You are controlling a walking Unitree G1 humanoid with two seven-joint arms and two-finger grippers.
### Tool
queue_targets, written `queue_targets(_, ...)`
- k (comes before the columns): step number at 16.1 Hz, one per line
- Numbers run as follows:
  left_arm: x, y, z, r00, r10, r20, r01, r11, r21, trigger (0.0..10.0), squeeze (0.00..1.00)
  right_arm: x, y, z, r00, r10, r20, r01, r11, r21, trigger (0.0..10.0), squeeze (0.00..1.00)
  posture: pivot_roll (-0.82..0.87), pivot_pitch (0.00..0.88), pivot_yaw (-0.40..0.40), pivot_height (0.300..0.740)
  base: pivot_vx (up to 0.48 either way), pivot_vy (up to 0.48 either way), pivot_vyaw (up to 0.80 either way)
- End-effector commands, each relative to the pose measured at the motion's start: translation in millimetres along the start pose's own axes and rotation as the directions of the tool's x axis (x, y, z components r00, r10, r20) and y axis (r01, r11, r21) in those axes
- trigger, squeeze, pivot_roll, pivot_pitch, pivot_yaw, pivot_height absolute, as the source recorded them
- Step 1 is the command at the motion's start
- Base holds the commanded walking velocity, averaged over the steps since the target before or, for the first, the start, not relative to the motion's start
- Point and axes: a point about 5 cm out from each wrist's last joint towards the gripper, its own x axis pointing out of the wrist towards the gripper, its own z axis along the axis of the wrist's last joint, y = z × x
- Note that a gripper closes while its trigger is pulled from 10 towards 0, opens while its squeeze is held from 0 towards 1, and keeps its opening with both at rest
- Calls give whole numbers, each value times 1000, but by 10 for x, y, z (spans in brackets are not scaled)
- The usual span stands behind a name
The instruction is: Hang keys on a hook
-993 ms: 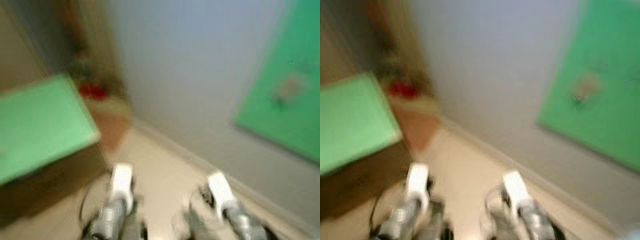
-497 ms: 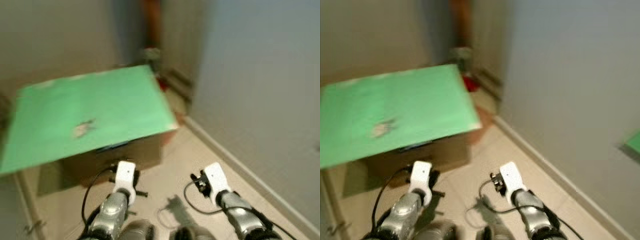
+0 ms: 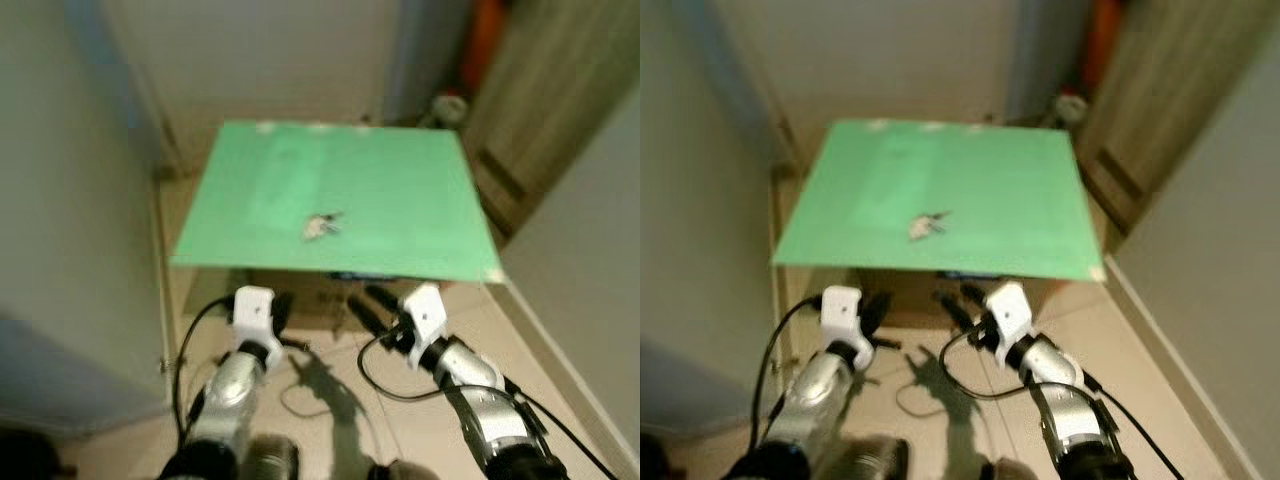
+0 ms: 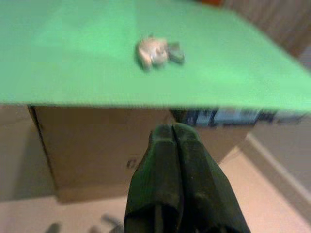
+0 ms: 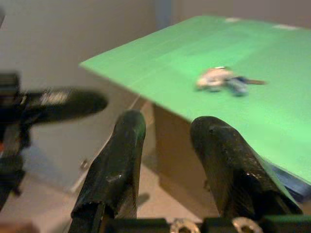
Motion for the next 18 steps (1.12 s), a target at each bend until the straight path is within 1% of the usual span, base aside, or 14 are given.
queue_targets(1, -43, 73, 33, 1000, 12, 12, -12, 1000, 1, 10000, 0, 21, 54, 23, 999, 23, -23, -24, 999, -46, 10000, 0, 69, 132, -21, 740, 0, 0, 800)
queue_targets(2, -50, 72, 49, 1000, 5, 19, -5, 1000, -13, 10000, 0, 31, 59, -35, 996, -2, -87, -4, 998, -67, 10000, 0, 69, 132, -21, 740, 330, 0, 0)
queue_targets(3, -58, 66, 45, 1000, -2, 15, 2, 1000, -12, 10000, 0, 10, 74, -14, 998, 28, -59, -29, 999, -19, 10000, 0, 69, 132, -21, 740, 386, 0, 0)
queue_targets(4, -70, 54, 36, 1000, -6, 11, 6, 1000, -12, 10000, 0, 8, 100, -11, 998, 34, -58, -37, 998, -49, 10000, 0, 78, 127, -26, 740, 424, 0, 794)
queue_targets(5, -84, 41, 30, 1000, -9, 7, 9, 1000, -13, 10000, 0, 37, 94, -51, 995, -16, -103, 10, 998, -66, 10000, 0, 82, 125, -26, 740, 424, 0, 0)
queue_targets(6, -94, 26, 25, 1000, -16, 4, 16, 1000, -14, 10000, 0, 34, 140, -67, 994, 28, -109, -34, 998, -50, 10000, 0, 82, 125, -26, 740, 428, 0, 0)
queue_targets(7, -104, 8, 21, 1000, -27, -1, 27, 1000, -13, 10000, 0, 12, 183, -63, 991, 74, -108, -81, 995, -61, 10000, 0, 83, 125, -24, 740, 420, 0, 794)
queue_targets(8, -117, -21, 20, 999, -45, -5, 45, 999, -15, 10000, 0, 14, 179, -46, 995, 37, -96, -43, 997, -64, 10000, 0, 82, 125, -22, 740, 420, 0, 800)
queue_targets(9, -120, -30, 17, 999, -48, -6, 48, 999, -15, 10000, 0, 39, 128, -76, 990, -41, -134, 29, 996, -90, 10000, 0, 82, 125, -22, 740, 424, 0, 0)
queue_targets(10, -121, -33, 15, 999, -49, -7, 49, 999, -16, 10000, 0, 46, 111, -92, 986, -65, -153, 49, 993, -111, 10000, 0, 82, 125, -22, 740, 424, 0, 0)
queue_targets(11, -123, -44, 16, 999, -52, -9, 52, 998, -16, 10000, 0, 50, 116, -90, 987, -60, -147, 45, 994, -101, 10000, 0, 83, 127, -17, 740, 424, 0, 0)
queue_targets(14, -130, -70, 23, 998, -66, -13, 66, 998, -18, 10000, 0, 60, 101, -4, 994, -79, -80, 78, 997, -26, 10000, 0, 83, 127, -16, 740, 421, 0, 0)
queue_targets(16, -131, -75, 29, 997, -71, -15, 71, 997, -18, 10000, 0, 84, 99, 46, 995, -71, -65, 73, 997, 24, 10000, 0, 83, 128, -13, 740, 418, 0, -800)
queue_targets(18, -123, -92, 26, 997, -76, -27, 75, 997, -14, 10000, 0, 103, 78, 118, 995, -93, -30, 93, 996, 12, 10000, 0, 83, 130, -11, 740, 193, 0, -800)
